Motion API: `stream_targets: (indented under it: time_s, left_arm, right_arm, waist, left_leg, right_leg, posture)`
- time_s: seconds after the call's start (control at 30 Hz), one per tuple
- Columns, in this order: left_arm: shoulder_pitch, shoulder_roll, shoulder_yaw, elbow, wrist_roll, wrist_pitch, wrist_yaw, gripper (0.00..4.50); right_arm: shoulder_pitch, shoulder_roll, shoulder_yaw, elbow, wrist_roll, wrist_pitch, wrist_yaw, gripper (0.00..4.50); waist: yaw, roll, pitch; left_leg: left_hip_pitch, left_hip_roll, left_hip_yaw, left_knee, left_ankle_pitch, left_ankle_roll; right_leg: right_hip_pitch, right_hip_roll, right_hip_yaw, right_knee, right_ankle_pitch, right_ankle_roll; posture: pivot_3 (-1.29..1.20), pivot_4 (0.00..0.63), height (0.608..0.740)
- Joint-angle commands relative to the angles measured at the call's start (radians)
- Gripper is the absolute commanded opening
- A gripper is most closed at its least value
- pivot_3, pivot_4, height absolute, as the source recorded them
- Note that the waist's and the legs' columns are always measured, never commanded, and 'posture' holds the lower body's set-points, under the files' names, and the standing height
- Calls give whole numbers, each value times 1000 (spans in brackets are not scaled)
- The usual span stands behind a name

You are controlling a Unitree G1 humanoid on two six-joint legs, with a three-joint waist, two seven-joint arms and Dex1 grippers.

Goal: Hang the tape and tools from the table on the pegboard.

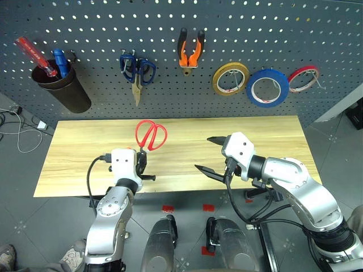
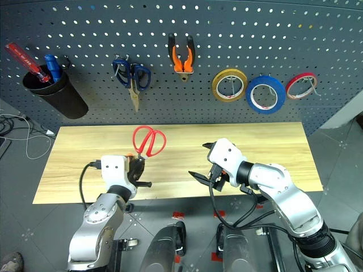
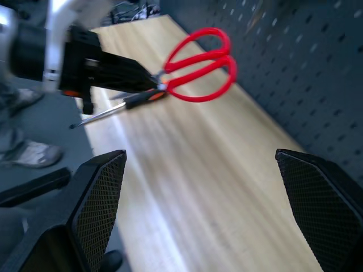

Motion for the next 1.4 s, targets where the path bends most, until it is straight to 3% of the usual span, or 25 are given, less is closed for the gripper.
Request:
stream_targets:
  time_s: [0.03,0.27,0.57,0.97,1.1,1.27,1.4]
  left_arm:
    - [37,44,-3,-139,48,-98,-17,378]
    - [-37,84,37,-227,76,-97,7,378]
    - [-312,106,56,-72,88,-47,26,378]
    - [-429,78,39,145,81,-46,46,378]
    - [-471,55,41,228,58,3,43,1645]
    - [-374,65,25,271,35,141,-11,3259]
    - [-286,119,96,277,-40,296,-86,4459]
  right_arm:
    - [12,24,-95,-88,29,21,-56,4500]
    - [-8,52,-188,-126,91,69,-91,4500]
    - [-102,81,-172,-48,76,43,-110,4500]
    - [-153,84,-155,-4,62,26,-111,4500]
    - [-144,97,-123,-12,58,33,-117,4500]
    - [-96,97,-49,-52,44,118,-152,4500]
    - [-71,185,-17,-109,84,333,-252,4500]
  waist:
    - [1,0,0]
    - [3,0,0]
    - [6,-1,0]
    - [-1,-1,0]
    - [-1,-1,0]
    - [-7,-1,-1]
    - [-18,-1,0]
  left_leg:
    - [0,0,0,0,0,0]
    - [-1,0,-1,0,-1,1]
    - [-1,-1,-1,1,1,-2]
    - [-1,0,-1,1,1,-2]
    - [-1,-1,-1,2,2,-2]
    - [-1,0,0,1,2,-2]
    - [0,1,0,1,2,-2]
  right_leg:
    - [0,0,0,0,0,0]
    - [-1,0,-1,0,0,0]
    - [0,0,-1,1,2,-3]
    - [0,0,-2,1,3,-4]
    - [0,0,-2,1,3,-4]
    - [0,0,-1,0,3,-4]
    - [0,0,-1,1,2,-4]
  posture:
    - [-32,293,740]
    - [-17,282,740]
    - [-19,273,740]
    - [-41,276,740]
    - [-48,280,740]
    - [-55,286,740]
    - [-60,305,740]
